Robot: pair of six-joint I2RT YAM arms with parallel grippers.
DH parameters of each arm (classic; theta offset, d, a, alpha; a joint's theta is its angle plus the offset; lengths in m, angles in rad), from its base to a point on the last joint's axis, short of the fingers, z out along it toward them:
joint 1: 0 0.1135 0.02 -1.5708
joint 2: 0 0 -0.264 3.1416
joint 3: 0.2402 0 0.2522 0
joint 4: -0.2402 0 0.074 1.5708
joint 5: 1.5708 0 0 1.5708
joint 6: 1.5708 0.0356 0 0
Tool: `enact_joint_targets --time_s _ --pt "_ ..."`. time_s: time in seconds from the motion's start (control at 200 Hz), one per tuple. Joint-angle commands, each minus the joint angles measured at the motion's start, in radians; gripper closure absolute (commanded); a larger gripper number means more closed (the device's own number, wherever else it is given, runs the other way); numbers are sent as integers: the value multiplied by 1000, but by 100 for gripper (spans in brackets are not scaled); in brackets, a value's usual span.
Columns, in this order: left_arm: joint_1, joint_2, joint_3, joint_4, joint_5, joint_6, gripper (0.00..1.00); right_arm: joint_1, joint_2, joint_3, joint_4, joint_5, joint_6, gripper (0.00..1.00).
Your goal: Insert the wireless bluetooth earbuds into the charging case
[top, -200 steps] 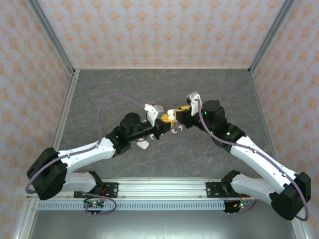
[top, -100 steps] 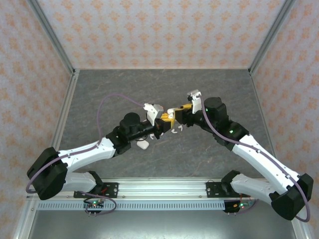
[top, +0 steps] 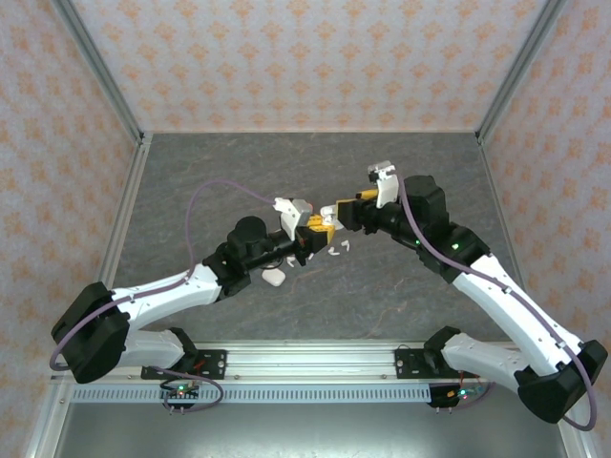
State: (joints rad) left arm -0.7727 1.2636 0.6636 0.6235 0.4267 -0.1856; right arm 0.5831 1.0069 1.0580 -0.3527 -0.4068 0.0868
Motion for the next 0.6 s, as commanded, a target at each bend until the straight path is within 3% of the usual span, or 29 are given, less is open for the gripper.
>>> enact_joint_targets --time_s 0.0,0.135,0.255,0.47,0.596 --pt "-8 -38 -17 76 -6 12 100 -38 -10 26 -6 -135 57 27" --pt "-8 -56 -15 84 17 23 100 -54 -9 0 42 -254 101 10" --pt "-8 -67 -12 97 39 23 100 -57 9 -7 67 -315 123 0" --pt "-8 -73 -1 90 67 24 100 -57 53 3 98 -396 139 0" --pt "-8 -68 2 91 69 20 100 -57 77 12 129 -448 151 6"
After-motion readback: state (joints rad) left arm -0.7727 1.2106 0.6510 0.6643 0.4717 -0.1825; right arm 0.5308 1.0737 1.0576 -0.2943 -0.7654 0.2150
